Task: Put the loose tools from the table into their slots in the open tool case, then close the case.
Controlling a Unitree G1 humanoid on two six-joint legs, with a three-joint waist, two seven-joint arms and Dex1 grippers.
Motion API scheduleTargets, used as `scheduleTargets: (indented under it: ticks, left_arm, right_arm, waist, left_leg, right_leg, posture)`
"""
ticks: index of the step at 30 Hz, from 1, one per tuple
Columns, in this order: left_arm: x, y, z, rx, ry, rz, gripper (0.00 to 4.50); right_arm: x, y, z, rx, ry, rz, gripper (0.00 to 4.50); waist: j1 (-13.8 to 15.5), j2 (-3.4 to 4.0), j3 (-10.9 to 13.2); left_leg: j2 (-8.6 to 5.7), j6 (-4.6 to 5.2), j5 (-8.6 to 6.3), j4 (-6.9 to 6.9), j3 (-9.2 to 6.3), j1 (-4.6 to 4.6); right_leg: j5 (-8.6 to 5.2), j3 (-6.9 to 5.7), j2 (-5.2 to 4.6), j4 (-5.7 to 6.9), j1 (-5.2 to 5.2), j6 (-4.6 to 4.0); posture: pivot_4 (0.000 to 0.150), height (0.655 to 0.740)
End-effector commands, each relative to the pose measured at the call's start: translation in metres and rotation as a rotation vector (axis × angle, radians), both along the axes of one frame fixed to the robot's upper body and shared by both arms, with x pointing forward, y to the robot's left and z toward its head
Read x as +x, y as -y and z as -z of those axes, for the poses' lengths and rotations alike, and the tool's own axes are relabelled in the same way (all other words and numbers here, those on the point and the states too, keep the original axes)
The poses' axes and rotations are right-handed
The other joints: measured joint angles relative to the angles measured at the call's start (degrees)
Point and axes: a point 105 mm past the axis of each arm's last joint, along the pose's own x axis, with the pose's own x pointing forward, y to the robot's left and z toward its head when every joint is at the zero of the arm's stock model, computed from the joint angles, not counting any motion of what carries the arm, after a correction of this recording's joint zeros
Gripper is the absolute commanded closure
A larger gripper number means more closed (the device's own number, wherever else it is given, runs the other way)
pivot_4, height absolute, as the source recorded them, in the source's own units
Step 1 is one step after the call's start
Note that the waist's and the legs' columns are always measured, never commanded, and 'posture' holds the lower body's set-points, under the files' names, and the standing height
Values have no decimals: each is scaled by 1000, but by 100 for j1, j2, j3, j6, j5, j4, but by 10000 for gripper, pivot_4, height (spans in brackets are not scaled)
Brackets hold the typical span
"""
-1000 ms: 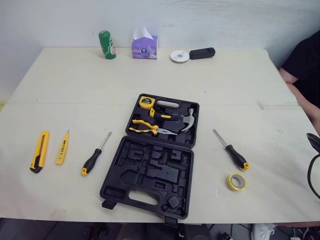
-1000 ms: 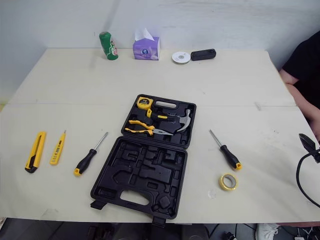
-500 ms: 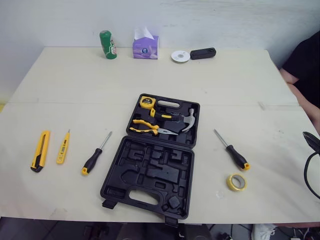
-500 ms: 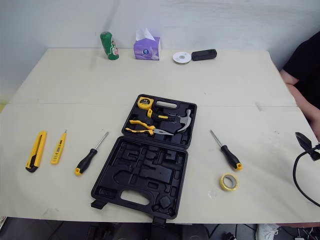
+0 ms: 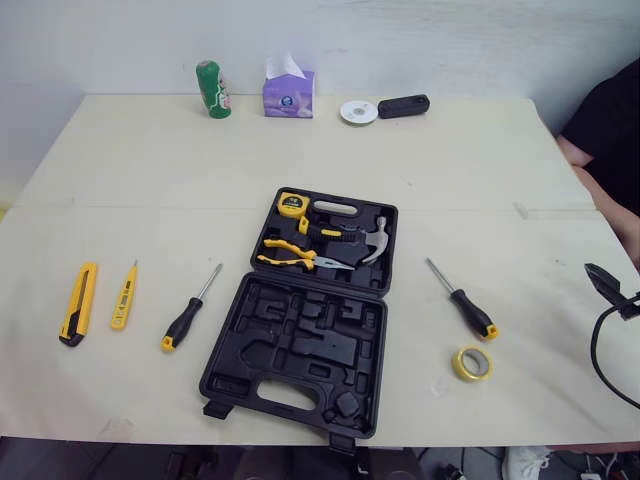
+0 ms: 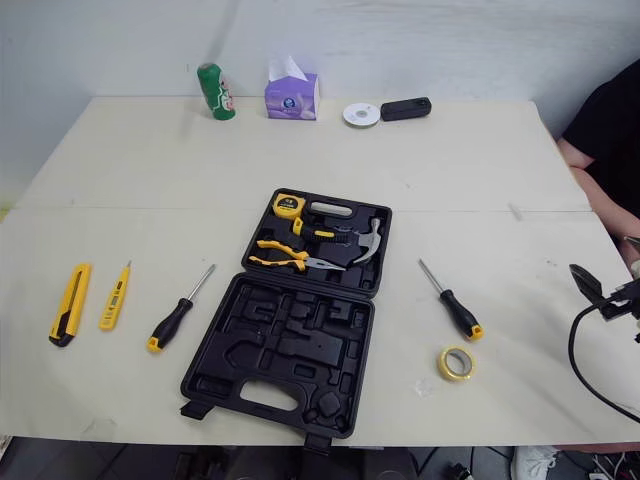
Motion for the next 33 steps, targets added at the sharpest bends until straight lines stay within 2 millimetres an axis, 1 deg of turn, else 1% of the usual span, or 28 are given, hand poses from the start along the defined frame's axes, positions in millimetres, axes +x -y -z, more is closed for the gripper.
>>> scheduleTargets:
  ticks: [1,4,7,10,12,17,18,20,23,26,28,30,31,32,33]
  left_arm:
    - [4,8,-21,5,66,47,253]
    - [6,13,-21,-6,61,70,253]
    - [15,25,-26,-31,81,128,253]
    - [25,53,-23,-23,27,265,253]
    - [31,73,-20,-35,-39,370,253]
    - [45,99,-23,-49,-83,492,253]
    - [51,109,-22,-47,-93,531,253]
    - [59,127,-20,-41,-109,599,253]
    - [69,150,-17,-22,-130,676,253]
    - [80,177,-14,-10,-139,756,253]
    - [83,189,-12,1,-156,791,253]
    - [85,195,-11,11,-169,805,253]
    - [84,204,-10,-8,-174,848,253]
    - [84,210,-9,2,-175,864,5665]
    - [86,215,-8,1,-172,878,8610]
  right_arm:
    - [4,-15,-29,-7,89,-58,0]
    - [7,-24,-33,-5,84,-97,0]
    - [11,-39,-41,15,84,-163,0]
    - [11,-63,-42,26,58,-267,0]
    - [5,-85,-35,42,2,-359,0]
    - [-1,-120,-26,97,-45,-456,0]
    - [-2,-131,-22,114,-63,-489,0]
    - [-4,-147,-17,150,-85,-535,0]
    - [-10,-163,-8,180,-133,-581,0]
    - [-15,-177,4,203,-177,-616,0]
    - [-17,-182,11,207,-193,-629,0]
    - [-18,-185,14,218,-199,-638,0]
    - [-21,-191,17,218,-208,-672,0]
    - [-23,-197,21,207,-219,-692,5185]
    - [-24,-201,25,181,-223,-702,8358]
  waist:
    - [0,0,0]
    - [0,-3,-2]
    - [5,-3,-2]
    - [11,-3,-2]
    - [25,-3,-2]
    - [32,-3,-2]
    - [30,-4,-2]
    - [32,-4,-2]
    - [36,-4,-2]
    - [36,-5,-3]
    - [36,-5,-3]
    - [22,-6,-3]
    - [12,-5,-3]
    - [11,-5,-3]
    - [18,-5,-3]
  left_leg:
    - [0,0,0,2,0,0]
    - [1,0,0,4,-4,0]
    - [0,0,0,3,-3,-1]
    - [1,0,0,7,-5,-1]
    - [1,0,0,7,-11,-3]
    - [1,0,0,14,-27,-14]
    - [0,0,0,15,-26,-13]
    - [1,-1,1,16,-29,-12]
    - [0,-1,1,15,-30,-13]
    - [0,-1,1,15,-30,-19]
    - [0,-1,1,20,-33,-22]
    - [0,-1,1,23,-34,-23]
    - [0,-1,1,23,-33,-22]
    - [0,-1,1,22,-33,-21]
    - [1,-1,1,21,-33,-20]
  right_leg:
    - [0,1,0,0,0,0]
    - [0,2,0,-1,1,0]
    - [0,2,0,-1,1,0]
    - [0,5,0,0,2,0]
    - [0,11,0,0,3,-1]
    - [4,9,0,0,8,-7]
    - [4,10,0,-1,8,-6]
    - [4,9,1,-1,8,-6]
    - [5,9,1,5,8,-6]
    - [6,7,2,8,8,-4]
    - [7,6,4,9,8,-3]
    - [7,6,5,8,8,-3]
    - [7,7,6,8,7,-3]
    - [7,7,9,8,7,-3]
    - [7,8,10,9,7,-3]
  posture:
    - [1500,7400]
    - [1500,7400]
    - [1500,7400]
    - [1500,7400]
    - [1500,7400]
    - [1500,7400]
    - [1500,7400]
    - [1500,7400]
    - [1500,7400]
    - [1500,7400]
    - [1500,7400]
    - [1500,7400]
    - [1500,7400]
    - [1500,7400]
    - [1500,7400]
